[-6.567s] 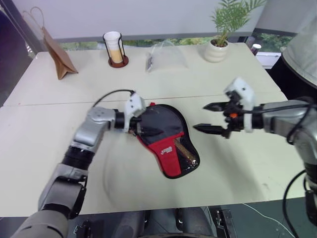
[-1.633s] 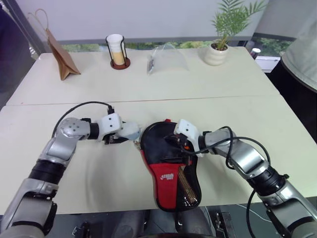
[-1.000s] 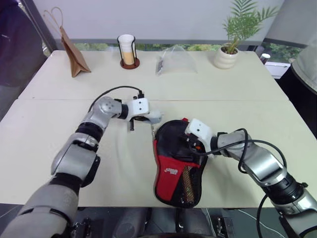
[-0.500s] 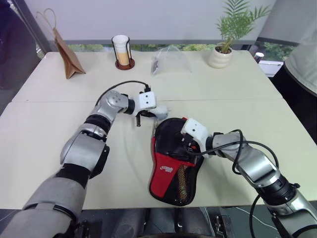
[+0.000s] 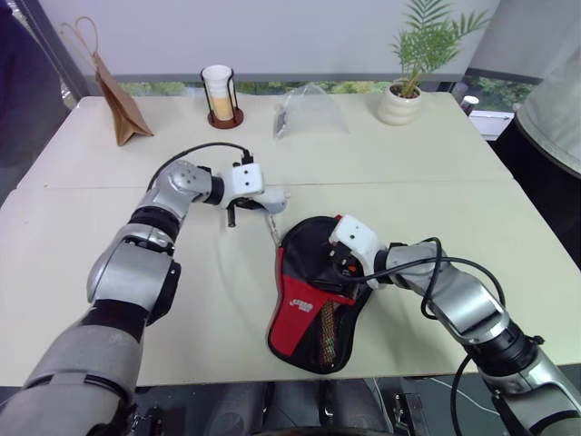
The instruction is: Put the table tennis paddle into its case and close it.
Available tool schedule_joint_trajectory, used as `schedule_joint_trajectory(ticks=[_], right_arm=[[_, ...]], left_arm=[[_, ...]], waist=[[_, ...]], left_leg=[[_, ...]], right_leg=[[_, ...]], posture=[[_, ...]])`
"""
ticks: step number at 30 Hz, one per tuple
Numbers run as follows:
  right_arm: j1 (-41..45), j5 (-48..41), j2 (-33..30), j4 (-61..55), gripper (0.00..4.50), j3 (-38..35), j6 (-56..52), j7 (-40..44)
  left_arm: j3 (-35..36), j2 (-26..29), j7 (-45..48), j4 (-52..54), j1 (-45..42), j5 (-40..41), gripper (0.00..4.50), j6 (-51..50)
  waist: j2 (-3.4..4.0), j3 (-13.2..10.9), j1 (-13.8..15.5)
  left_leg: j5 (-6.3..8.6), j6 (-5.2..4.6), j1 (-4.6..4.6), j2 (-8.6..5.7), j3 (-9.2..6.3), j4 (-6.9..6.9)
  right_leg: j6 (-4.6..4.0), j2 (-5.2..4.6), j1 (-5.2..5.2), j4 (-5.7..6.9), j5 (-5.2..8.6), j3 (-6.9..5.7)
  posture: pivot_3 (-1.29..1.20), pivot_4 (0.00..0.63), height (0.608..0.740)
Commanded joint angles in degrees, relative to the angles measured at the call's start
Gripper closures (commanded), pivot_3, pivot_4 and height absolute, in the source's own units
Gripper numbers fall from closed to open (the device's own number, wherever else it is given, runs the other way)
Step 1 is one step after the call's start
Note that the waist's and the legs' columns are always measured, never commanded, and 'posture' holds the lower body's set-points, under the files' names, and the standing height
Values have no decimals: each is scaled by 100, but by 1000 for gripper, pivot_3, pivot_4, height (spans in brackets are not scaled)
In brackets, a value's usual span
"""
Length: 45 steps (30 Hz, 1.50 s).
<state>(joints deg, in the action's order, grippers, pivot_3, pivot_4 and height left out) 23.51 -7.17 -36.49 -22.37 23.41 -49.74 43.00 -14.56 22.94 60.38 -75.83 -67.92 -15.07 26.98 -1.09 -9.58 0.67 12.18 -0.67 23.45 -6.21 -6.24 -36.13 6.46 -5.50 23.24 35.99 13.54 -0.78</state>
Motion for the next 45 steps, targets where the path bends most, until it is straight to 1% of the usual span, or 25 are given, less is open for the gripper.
schedule_joint_trajectory(ticks=[1,3,9,12,14,16,18,20,23,25,29,32,34,38,43,45], right_arm=[[-527,164,-129,496,0,1028,-584,187],[-492,217,-126,534,0,1075,-559,192],[-457,221,-130,538,0,1108,-538,334],[-456,249,-127,537,0,1143,-517,371],[-437,280,-124,578,0,1169,-492,396],[-417,307,-125,620,0,1195,-471,421],[-402,322,-125,661,0,1231,-453,466],[-386,335,-116,683,0,1251,-451,490],[-351,374,-99,744,0,1237,-429,503],[-307,404,-80,800,0,1221,-416,519],[-244,452,-108,871,0,1192,-380,579],[-237,496,-163,899,0,1202,-341,651],[-247,519,-186,884,0,1218,-336,719],[-284,524,-199,802,0,1286,-373,795],[-356,542,-209,701,0,1365,-425,847],[-381,553,-213,674,0,1384,-431,855]], left_arm=[[635,244,-899,195,-435,405,4480,8],[821,140,-979,186,-479,574,4480,-97],[1069,-55,-1099,225,-370,654,4480,19],[1213,-249,-1061,246,-269,782,4480,-10],[1315,-315,-836,274,-242,893,4480,-113],[1417,-324,-201,359,-166,1099,4480,-240],[1432,-170,873,565,32,1309,4480,-597],[1434,-22,1759,876,233,1518,4480,-1104],[1331,75,2491,1438,505,1717,4480,-1799],[1241,79,2640,1761,668,1759,4480,-2063],[1294,-202,1897,1709,655,1698,4480,-1914],[1442,-767,578,1245,453,1648,4480,-1439],[1448,-1020,27,1005,362,1593,4480,-1221],[1466,-1367,-628,687,284,1520,4480,-901],[1476,-1520,-1353,494,247,1429,4480,-667],[1477,-1547,-1478,447,256,1416,4480,-628]], waist=[[0,0,-3],[0,0,-1],[-1,0,4],[-1,0,2],[-1,0,1],[-1,0,-3],[-3,2,-12],[-1,12,-34],[2,43,-50],[-4,71,-51],[-20,93,-32],[-20,127,5],[-23,131,8],[-23,131,9],[-23,134,11],[-23,134,8]], left_leg=[[0,0,0,0,0,2],[0,0,0,1,-1,3],[0,0,0,1,0,2],[0,0,0,0,0,2],[0,0,0,0,0,2],[0,0,0,0,0,2],[0,0,0,0,0,3],[0,0,0,1,0,8],[6,-8,-3,0,0,14],[18,-13,-10,0,-2,14],[26,-10,-12,0,-5,12],[32,1,-16,0,-10,14],[33,2,-16,0,-13,14],[32,1,-13,-2,-13,14],[34,3,-14,-4,-14,15],[36,5,-14,-5,-14,14]], right_leg=[[0,0,1,0,0,0],[0,1,2,0,0,0],[1,0,1,0,0,-1],[1,-1,0,0,1,-1],[2,-1,-1,-1,1,-1],[2,0,0,0,1,-2],[2,0,0,-1,1,-3],[2,0,0,-3,3,-4],[-8,-1,3,-6,0,-4],[-16,0,8,-13,2,-3],[-16,1,4,-21,3,-2],[-1,1,-6,-32,12,2],[8,1,-12,-42,17,1],[9,1,-11,-49,15,-1],[10,-1,-16,-54,16,-3],[13,-2,-17,-55,17,-3]], posture=[[0,150,740],[0,150,740],[0,150,740],[0,150,740],[0,150,740],[0,150,740],[0,150,740],[0,150,740],[0,150,740],[0,150,740],[0,150,740],[0,150,740],[0,150,740],[0,150,740],[0,150,740],[0,150,740]])
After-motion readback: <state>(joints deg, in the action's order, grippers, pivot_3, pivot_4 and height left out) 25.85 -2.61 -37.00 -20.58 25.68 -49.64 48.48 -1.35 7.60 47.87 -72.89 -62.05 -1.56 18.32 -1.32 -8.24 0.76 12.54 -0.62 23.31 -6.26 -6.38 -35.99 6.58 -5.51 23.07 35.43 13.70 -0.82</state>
